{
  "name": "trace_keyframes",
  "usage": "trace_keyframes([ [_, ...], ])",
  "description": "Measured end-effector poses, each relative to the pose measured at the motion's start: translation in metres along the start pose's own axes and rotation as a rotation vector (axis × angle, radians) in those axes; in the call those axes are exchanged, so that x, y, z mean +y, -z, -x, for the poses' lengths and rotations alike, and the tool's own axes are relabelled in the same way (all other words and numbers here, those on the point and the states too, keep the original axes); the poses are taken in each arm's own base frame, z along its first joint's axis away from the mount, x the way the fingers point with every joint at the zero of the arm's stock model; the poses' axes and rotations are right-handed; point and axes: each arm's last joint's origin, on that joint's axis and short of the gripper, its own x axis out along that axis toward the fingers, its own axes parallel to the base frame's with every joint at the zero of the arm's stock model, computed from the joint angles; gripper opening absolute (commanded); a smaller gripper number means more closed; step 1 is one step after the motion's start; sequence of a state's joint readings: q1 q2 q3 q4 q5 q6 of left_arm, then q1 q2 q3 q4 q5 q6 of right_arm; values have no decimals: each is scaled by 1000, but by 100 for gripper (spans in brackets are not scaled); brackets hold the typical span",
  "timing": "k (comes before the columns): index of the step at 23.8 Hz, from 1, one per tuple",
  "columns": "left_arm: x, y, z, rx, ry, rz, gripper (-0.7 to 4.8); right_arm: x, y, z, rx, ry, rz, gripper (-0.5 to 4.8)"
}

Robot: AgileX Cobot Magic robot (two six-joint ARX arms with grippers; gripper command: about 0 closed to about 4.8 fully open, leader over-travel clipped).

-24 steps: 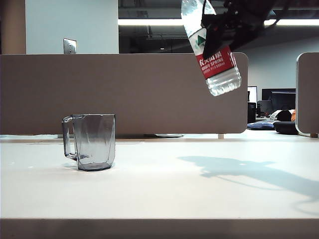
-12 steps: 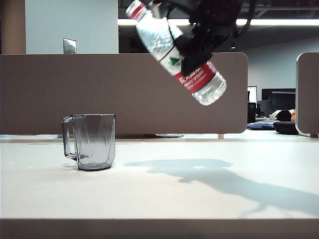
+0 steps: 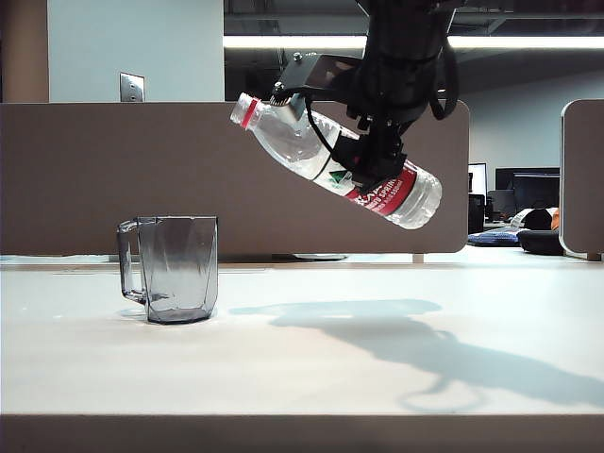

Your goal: Pick up the mineral water bottle on the table and pour water into the mug until it's half full.

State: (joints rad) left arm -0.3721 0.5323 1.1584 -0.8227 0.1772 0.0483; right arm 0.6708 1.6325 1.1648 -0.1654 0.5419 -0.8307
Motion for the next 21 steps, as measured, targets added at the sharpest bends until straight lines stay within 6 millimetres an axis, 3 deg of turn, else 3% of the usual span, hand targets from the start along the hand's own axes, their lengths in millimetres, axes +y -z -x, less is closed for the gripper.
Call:
trace_keyframes([
  [5,-1,0,-2,12,22,-1,-5,-2,-12,1,-24,27,32,275],
  [12,-1,0,-2,10,42,-3,-5,-8,-31,-13,-22,55,67,274],
  [21,-1,0,-4,16,46,-2,-5,7,-37,-19,5,16,220,274],
])
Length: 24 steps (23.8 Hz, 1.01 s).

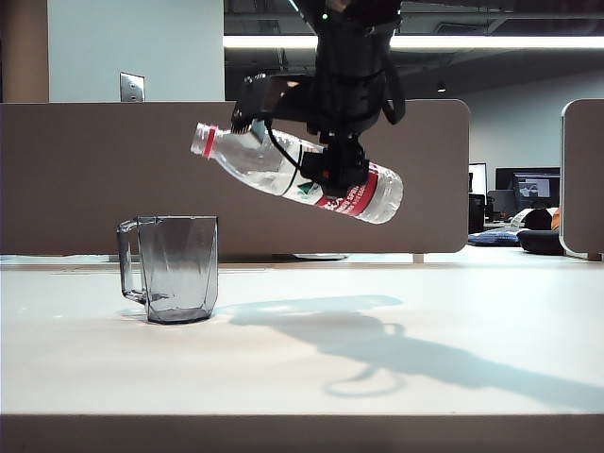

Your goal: Pick up the mineral water bottle on the table and pour water into the mug until it's half full.

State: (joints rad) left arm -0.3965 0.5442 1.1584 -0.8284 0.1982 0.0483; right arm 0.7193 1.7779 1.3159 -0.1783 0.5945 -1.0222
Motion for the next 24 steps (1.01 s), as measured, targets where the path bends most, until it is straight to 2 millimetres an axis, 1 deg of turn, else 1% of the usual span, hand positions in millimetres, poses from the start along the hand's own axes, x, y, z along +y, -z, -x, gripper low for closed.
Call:
trace_keyframes([
  [5,0,0,0,0,3,0,-5,2,-2,-1,11,2,51,274],
  [9,-1,0,0,-2,43,0,-5,6,-2,-4,31,2,78,273],
  [19,-2,0,0,-2,66,0,-5,3,2,-5,93,31,149,273],
  [24,-3,0,0,0,75,-1,-5,3,2,-5,96,31,189,273],
])
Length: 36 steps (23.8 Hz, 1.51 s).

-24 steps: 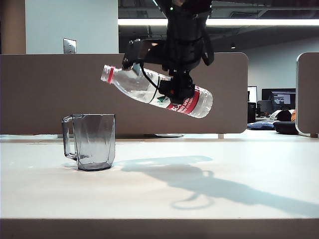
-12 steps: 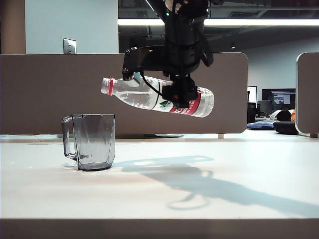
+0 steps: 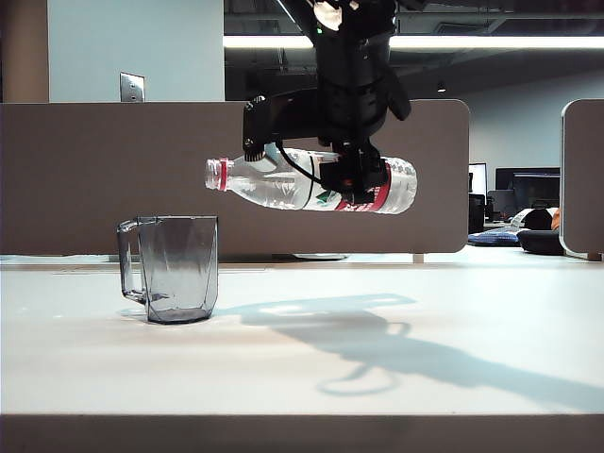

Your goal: Pick up the mineral water bottle on the table and pour water into the mug until it's half full.

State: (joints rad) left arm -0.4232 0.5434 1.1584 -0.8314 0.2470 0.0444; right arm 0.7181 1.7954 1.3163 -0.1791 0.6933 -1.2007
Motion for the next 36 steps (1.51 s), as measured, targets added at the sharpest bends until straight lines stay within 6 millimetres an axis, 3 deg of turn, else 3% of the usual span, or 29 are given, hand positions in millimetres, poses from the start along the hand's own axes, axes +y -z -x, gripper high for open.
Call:
trace_keyframes([
  [36,-1,4,0,37,24,4,-5,-11,-1,0,9,63,39,273],
])
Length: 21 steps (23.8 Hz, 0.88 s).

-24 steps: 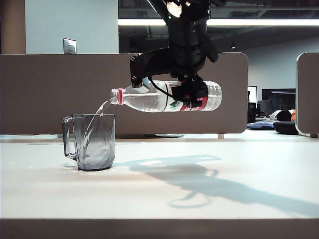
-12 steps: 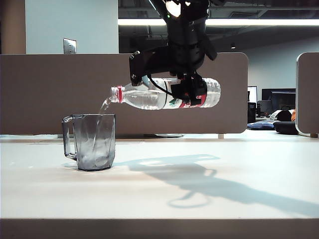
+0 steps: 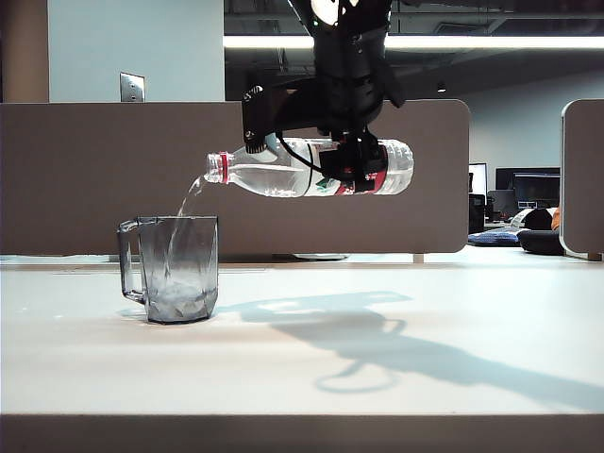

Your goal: Pick up the mineral water bottle on the table and pour water into the mug until it's half full.

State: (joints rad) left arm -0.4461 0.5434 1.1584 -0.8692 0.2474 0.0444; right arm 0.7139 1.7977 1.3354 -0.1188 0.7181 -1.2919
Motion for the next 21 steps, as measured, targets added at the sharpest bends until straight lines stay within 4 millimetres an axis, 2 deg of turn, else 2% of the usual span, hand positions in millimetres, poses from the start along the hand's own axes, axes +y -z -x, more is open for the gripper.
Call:
trace_keyframes([
  [21,0,-1,0,-6,-1,-1,-5,0,-1,1,-1,3,-8,273],
])
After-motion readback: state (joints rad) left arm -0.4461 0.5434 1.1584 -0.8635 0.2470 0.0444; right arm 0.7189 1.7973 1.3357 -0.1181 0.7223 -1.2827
